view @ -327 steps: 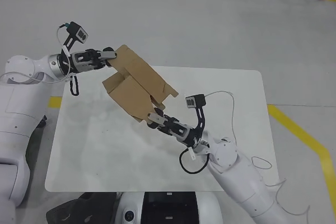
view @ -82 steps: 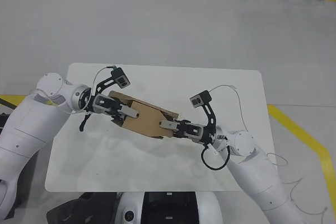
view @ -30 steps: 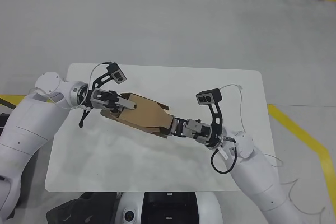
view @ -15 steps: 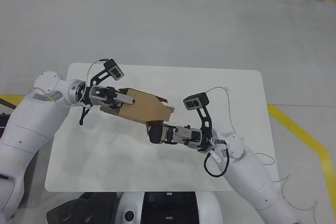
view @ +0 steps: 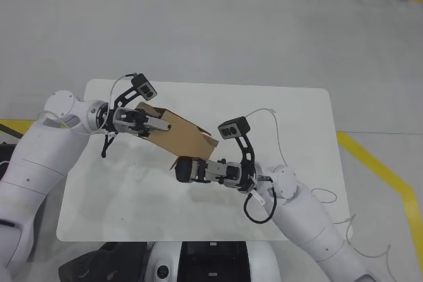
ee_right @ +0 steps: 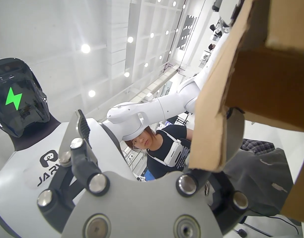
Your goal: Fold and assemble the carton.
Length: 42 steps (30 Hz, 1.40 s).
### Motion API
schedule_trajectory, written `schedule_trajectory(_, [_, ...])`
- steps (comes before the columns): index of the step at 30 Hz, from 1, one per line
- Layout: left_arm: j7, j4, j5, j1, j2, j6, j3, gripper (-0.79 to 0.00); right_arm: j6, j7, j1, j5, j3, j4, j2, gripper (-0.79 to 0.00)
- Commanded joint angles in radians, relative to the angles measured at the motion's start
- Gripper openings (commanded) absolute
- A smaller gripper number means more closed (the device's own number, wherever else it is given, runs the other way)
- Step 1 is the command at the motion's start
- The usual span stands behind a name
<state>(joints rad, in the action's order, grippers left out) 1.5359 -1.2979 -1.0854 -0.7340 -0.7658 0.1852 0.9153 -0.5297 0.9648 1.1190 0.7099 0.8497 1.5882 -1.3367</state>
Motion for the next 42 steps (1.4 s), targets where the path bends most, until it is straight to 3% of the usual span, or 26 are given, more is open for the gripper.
schedule_trajectory(1, [0.0,-0.002,0.002,-0.003,-0.001,-0.001,0.005,-0.785,-0.002,-0.002,0.0,-0.002,0.0,-0.002,-0.001,0.0])
schedule_trajectory(21, [0.0,-0.05,0.032,-0.049,0.01,-0.041,0.041,-0.785,-0.021,-0.015,0.055,0.008,0.15,0.014,0.021,0.0])
schedule_trajectory(42, [0.0,-0.143,0.078,-0.063,0.036,-0.084,-0.008,-0.785,-0.019,-0.006,0.062,0.01,0.207,0.018,0.025,0.0])
